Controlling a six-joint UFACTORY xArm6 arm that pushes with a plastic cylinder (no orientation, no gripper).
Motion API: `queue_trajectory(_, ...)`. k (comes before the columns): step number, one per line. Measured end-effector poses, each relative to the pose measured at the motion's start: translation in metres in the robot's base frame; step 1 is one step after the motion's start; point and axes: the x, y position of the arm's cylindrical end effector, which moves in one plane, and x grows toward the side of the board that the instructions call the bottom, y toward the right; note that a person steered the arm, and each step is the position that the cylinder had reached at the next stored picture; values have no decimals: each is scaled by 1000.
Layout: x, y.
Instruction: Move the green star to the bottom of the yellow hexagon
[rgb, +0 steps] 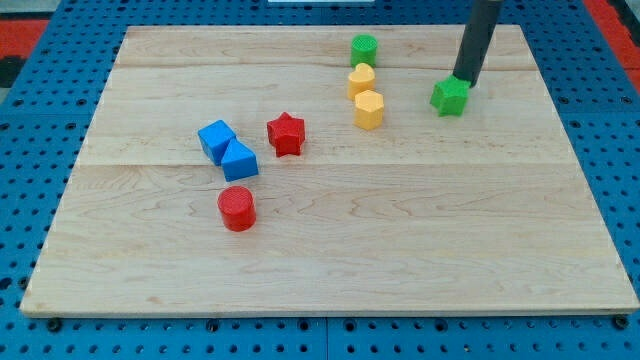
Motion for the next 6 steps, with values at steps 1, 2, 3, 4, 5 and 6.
queue_trajectory(1, 33, -15)
queue_trajectory(2, 8, 2)
queue_trajectory(3, 35, -39)
queue_trajectory(4, 70, -57)
queue_trajectory(5, 78, -43)
queue_trajectory(6, 84, -44)
